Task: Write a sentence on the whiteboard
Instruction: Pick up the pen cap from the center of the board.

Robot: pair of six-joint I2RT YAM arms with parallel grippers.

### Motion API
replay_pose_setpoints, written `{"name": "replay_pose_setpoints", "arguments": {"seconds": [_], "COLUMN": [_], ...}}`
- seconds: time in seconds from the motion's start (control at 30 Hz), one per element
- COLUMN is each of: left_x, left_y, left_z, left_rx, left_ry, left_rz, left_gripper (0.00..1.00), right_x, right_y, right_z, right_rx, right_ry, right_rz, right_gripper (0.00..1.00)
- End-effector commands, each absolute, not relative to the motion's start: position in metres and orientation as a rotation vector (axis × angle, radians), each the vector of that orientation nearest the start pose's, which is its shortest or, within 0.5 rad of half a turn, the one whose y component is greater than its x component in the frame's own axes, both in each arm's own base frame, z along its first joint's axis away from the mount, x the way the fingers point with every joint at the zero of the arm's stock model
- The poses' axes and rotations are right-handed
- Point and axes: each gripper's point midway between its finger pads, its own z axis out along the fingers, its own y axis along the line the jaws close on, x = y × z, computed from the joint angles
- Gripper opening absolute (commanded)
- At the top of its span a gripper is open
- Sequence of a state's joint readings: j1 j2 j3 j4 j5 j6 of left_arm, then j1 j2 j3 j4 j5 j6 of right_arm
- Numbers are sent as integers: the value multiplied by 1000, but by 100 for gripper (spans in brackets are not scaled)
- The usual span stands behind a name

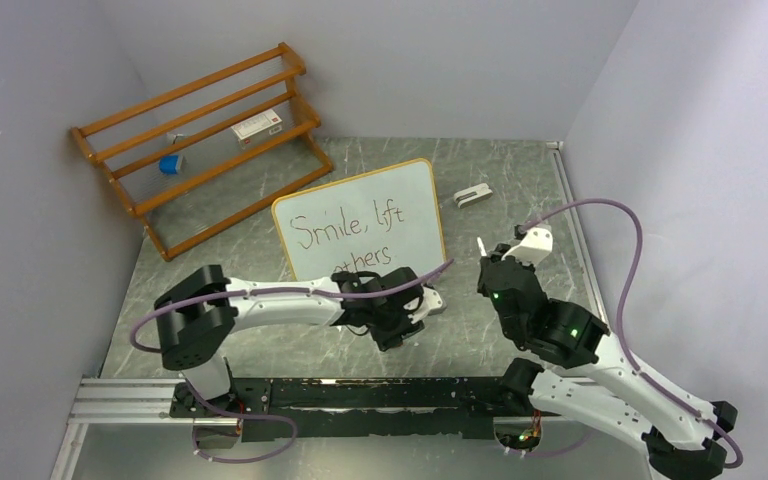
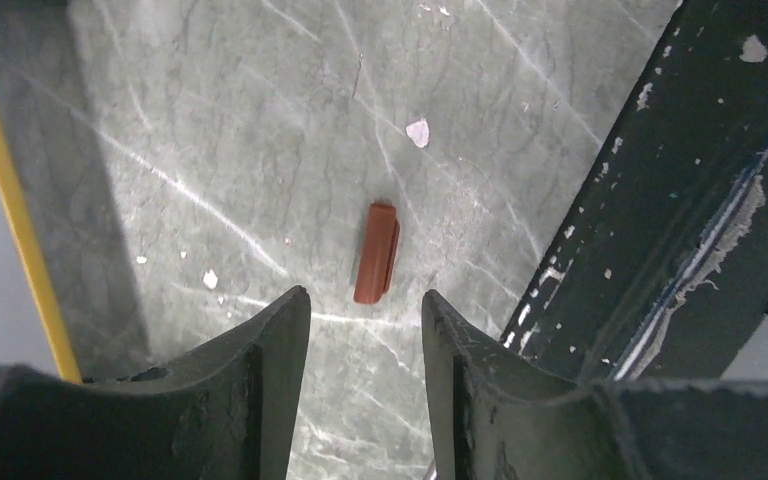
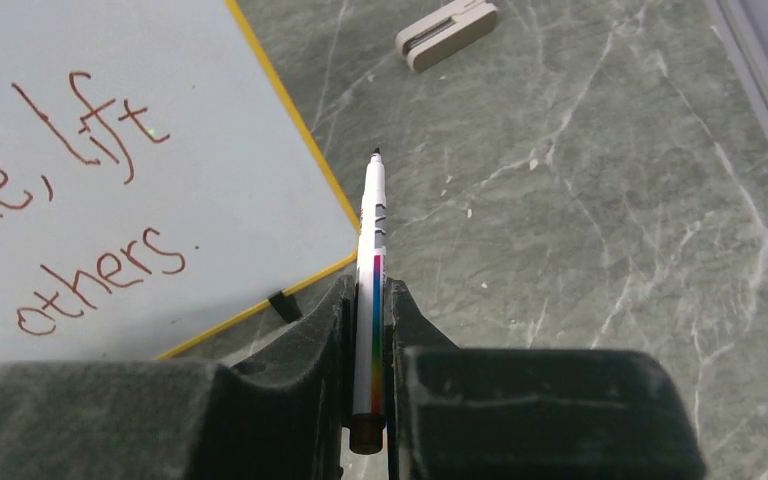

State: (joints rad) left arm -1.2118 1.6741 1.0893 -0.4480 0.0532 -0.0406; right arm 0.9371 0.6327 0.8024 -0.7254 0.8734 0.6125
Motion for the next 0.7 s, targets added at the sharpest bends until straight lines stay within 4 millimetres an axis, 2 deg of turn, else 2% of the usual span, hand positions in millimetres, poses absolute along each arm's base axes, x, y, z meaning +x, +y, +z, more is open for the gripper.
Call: {"name": "replay_pose_setpoints", "arguments": {"seconds": [0.0,0.23,0.67], "left_x": [119,118,113], "left_y": [-366,-361,-353], "left_z": [50,29,9], "left_rx": [1625,1734,1843], "left_ry": [2200,2246,2282], "left_rz": [-504,-425,-318], "left_gripper": [49,47,41], "right_x": [208,204,202], "right_y": [61,52,48], "right_z": [254,261,265], "right_rx": [310,349,364], "right_ry": [1830,1790,1768], "right_rz": [85,118,127], "right_gripper": [0,0,0]}}
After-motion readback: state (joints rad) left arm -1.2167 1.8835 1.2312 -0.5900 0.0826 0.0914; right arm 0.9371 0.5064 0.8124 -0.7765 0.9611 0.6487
